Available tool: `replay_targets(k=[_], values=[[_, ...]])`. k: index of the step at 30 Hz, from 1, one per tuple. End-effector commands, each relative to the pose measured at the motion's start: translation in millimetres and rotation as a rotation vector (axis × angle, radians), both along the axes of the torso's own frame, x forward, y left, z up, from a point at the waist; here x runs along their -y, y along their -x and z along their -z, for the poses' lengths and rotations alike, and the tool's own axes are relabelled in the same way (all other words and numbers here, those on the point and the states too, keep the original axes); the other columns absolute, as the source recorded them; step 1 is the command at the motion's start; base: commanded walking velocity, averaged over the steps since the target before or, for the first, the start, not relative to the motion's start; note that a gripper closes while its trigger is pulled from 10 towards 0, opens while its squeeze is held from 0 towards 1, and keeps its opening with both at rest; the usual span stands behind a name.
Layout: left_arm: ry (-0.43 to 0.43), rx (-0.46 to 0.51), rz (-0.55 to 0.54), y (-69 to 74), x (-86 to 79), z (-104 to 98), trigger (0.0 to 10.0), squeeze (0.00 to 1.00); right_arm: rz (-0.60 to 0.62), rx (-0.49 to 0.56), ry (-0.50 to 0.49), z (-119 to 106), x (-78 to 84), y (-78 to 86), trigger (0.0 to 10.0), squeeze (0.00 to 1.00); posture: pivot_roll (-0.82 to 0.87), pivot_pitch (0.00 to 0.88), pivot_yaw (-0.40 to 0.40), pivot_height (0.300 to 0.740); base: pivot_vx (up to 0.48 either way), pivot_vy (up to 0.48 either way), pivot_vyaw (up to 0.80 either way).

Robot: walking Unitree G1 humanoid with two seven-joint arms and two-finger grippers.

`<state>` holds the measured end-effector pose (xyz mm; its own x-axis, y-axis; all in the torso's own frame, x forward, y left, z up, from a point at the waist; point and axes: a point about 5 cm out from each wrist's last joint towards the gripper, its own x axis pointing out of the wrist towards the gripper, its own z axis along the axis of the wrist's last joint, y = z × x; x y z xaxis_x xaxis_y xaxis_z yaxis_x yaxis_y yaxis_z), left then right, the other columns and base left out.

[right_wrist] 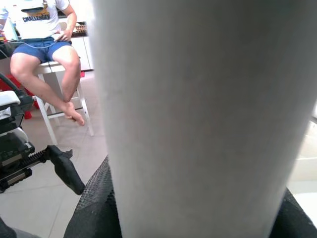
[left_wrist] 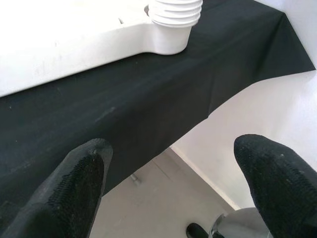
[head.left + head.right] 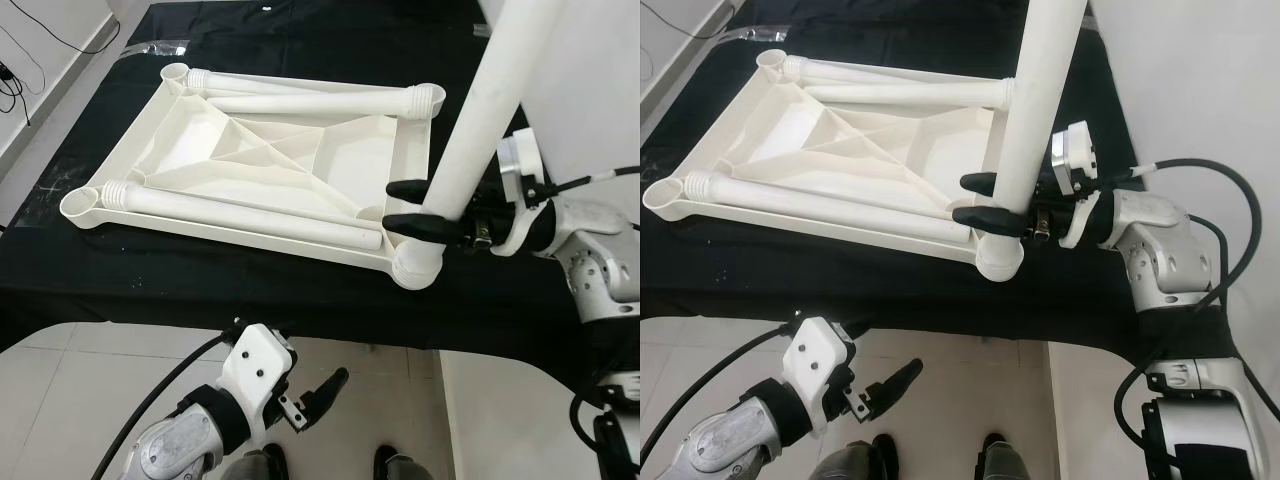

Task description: Building children table

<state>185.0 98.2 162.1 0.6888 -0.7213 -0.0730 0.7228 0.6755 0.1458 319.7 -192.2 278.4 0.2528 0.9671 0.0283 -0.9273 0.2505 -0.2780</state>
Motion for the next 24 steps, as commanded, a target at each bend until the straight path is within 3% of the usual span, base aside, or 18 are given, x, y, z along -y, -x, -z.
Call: replay_targets(k=[1,7,16,24], values=[[-0.015,-0.019,0.019,4.4,-1.0,2,10.0,0.0,0.008,-0.077,0.039,19,-1.3,-2.3,10.0,0.0,0.05,0.331,0.037,0.74,0.0,0.0,0.0],[-0.016,-0.03,0.018,8.0,-3.0,1,10.0,0.0,0.038,-0.07,0.014,17,-1.4,-10.6,10.0,0.0,0.06,0.359,0.046,0.74,0.0,0.0,0.0],[-0.011,-0.042,0.021,11.8,-3.4,-1,10.0,0.0,0.051,-0.06,0.021,5,11.3,-13.8,10.0,0.0,0.06,0.377,0.047,0.74,0.0,0.0,0.0],[-0.007,-0.048,0.025,13.4,-3.1,-2,10.0,0.0,-0.042,-0.069,0.073,5,10.9,-7.7,10.0,0.0,0.06,0.382,0.046,0.74,0.0,0.0,0.0]])
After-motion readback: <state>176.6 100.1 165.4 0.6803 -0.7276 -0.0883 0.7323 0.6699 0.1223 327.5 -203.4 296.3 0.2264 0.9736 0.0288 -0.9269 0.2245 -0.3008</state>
